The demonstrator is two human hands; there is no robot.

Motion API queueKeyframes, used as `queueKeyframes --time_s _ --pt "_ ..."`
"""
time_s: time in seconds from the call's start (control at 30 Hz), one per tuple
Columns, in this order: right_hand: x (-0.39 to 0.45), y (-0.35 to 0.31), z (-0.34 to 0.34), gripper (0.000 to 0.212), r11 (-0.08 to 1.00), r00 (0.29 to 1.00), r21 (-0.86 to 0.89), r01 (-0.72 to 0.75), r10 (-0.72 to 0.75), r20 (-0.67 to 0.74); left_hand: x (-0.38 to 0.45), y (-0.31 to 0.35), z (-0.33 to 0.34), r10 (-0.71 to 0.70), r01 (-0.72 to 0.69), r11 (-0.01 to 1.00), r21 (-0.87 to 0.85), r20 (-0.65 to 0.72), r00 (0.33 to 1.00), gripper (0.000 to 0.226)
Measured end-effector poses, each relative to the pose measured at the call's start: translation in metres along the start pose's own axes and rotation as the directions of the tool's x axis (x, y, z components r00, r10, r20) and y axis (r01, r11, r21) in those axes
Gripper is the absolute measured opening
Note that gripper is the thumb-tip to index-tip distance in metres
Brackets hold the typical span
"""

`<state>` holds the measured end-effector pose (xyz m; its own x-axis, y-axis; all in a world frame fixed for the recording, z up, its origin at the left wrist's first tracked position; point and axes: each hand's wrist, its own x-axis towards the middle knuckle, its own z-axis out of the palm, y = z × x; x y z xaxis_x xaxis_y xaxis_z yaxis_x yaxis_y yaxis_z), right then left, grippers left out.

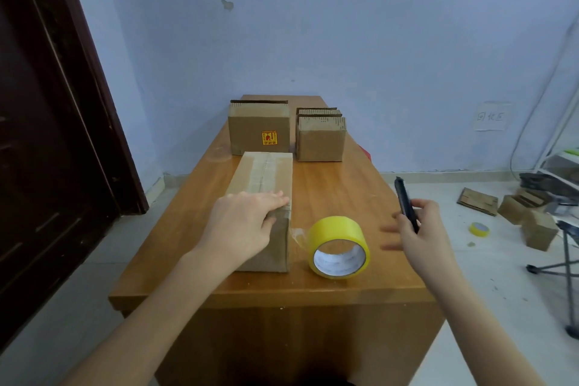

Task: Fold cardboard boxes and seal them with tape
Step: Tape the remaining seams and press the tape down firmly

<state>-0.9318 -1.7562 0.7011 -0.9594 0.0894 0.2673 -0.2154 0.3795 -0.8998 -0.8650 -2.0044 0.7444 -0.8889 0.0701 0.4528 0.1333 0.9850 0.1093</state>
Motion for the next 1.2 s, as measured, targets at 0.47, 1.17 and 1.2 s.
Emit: queueKeyframes --time_s 0.47,1.17,1.2 --pt "0.013 0.072 0.037 0.024 0.638 0.974 -0.770 -0.015 0.185 0.134 -0.002 0.000 0.000 0.008 -0.008 1.000 0.011 -0.011 1.000 0.041" --pt "0.017 -0.080 0.075 0.038 0.596 0.678 -0.565 0.570 0.046 0.733 0.000 0.007 0.000 -0.015 0.017 0.996 0.093 -0.028 0.999 0.041" --pt "0.016 -0.079 0.074 0.038 0.600 0.675 -0.566 0.566 0.057 0.736 0.000 0.008 -0.001 -0.009 0.012 0.996 0.088 -0.038 0.999 0.043"
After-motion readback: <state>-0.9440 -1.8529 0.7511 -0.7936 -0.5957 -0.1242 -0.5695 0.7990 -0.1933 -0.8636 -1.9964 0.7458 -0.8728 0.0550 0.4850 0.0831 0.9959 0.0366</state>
